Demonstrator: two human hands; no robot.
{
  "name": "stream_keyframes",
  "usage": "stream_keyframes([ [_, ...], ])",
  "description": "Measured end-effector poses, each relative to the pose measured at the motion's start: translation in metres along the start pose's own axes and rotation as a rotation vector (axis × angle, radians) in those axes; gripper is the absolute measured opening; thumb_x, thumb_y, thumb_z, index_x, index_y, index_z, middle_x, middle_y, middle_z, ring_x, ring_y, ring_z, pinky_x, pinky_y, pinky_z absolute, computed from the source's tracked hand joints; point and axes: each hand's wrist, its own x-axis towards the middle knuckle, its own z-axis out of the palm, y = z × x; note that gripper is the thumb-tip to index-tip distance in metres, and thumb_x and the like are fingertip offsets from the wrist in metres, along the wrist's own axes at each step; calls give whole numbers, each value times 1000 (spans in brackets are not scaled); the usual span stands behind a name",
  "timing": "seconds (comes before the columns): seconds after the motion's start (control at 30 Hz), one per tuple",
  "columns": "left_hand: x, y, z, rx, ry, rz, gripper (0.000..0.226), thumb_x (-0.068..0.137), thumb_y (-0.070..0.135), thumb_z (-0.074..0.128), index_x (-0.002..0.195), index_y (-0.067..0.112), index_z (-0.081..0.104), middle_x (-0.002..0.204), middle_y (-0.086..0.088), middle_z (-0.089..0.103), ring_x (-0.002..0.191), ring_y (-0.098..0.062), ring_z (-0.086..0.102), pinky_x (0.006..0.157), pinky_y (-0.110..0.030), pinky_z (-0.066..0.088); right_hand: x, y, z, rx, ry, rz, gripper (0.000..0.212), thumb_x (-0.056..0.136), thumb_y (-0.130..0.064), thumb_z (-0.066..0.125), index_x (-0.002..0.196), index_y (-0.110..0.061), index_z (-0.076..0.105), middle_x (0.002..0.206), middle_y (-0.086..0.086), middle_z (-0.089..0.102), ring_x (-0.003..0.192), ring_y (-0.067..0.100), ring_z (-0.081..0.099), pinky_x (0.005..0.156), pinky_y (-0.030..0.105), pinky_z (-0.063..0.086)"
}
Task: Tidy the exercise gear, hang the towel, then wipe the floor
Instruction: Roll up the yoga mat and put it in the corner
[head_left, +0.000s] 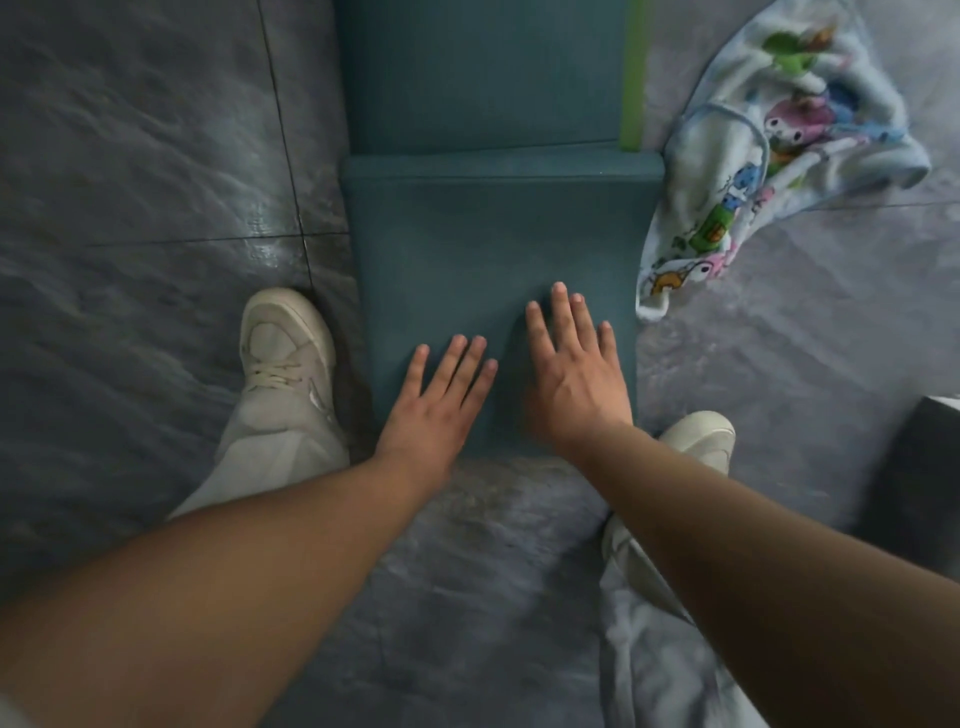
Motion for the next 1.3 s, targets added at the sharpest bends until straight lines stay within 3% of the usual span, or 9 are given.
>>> stream_keyframes([
  [0.07,1,0,3,-5,35,13,76,98,19,31,151,6,-22,159,-19,-28,149,-36,-18,117,-62,4,-15,1,13,-14,-4,-32,87,89,-31,54,158,-16,3,165,12,-11,152,30,-10,122,53,5],
  [0.13,3,0,11,1,36,34,73,95,16,22,150,6,-24,158,-19,-29,148,-37,-19,117,-62,4,-27,3,25,-32,-38,-63,89,88,-34,55,158,-16,3,165,13,-12,151,31,-11,121,55,5],
  [0.27,15,-2,30,41,26,20,95,91,15,46,149,6,-28,154,-20,-38,145,-37,-28,116,-63,-2,-30,4,47,-177,-167,-69,114,82,-47,66,155,-15,-15,158,18,-31,147,36,-25,118,61,4],
  [0.37,20,-1,39,66,24,-1,104,88,18,55,149,6,-29,151,-21,-41,144,-38,-30,116,-64,-7,-24,-4,58,-259,-181,-30,122,80,-46,70,152,-10,-22,153,24,-36,144,42,-28,115,65,5],
  [0.53,9,-3,28,17,56,29,116,78,23,66,152,6,-21,158,-20,-30,147,-37,-23,116,-64,1,-28,-10,50,-227,-194,0,119,83,-44,69,153,-10,-20,156,22,-33,147,39,-24,116,65,7],
  [0.73,-11,-15,-11,-18,-5,111,132,67,38,76,153,8,-19,158,-19,-30,147,-36,-25,116,-63,-1,-54,-9,20,-196,-143,-77,116,83,-45,67,154,-14,-19,161,17,-23,149,34,-19,117,63,3],
  [0.9,-31,-32,-47,-85,-10,213,137,61,54,74,155,11,-16,161,-13,-26,148,-33,-24,117,-62,-1,-86,-13,3,-187,-50,-106,103,85,-34,63,157,-10,-6,164,17,-7,151,35,-7,118,62,7],
  [1.07,-43,-49,-80,-186,-41,294,133,63,51,74,155,14,-15,161,-6,-27,148,-26,-27,118,-61,-1,-91,-16,-15,-183,48,-90,89,85,-24,60,157,-6,11,164,18,10,151,37,6,116,64,13],
  [1.3,-67,-33,-88,-75,65,178,131,65,54,71,155,13,-15,163,-13,-18,151,-28,-16,118,-60,-1,-96,-22,-29,-171,61,-86,77,89,-19,47,157,-5,11,163,19,12,151,38,10,115,64,18],
])
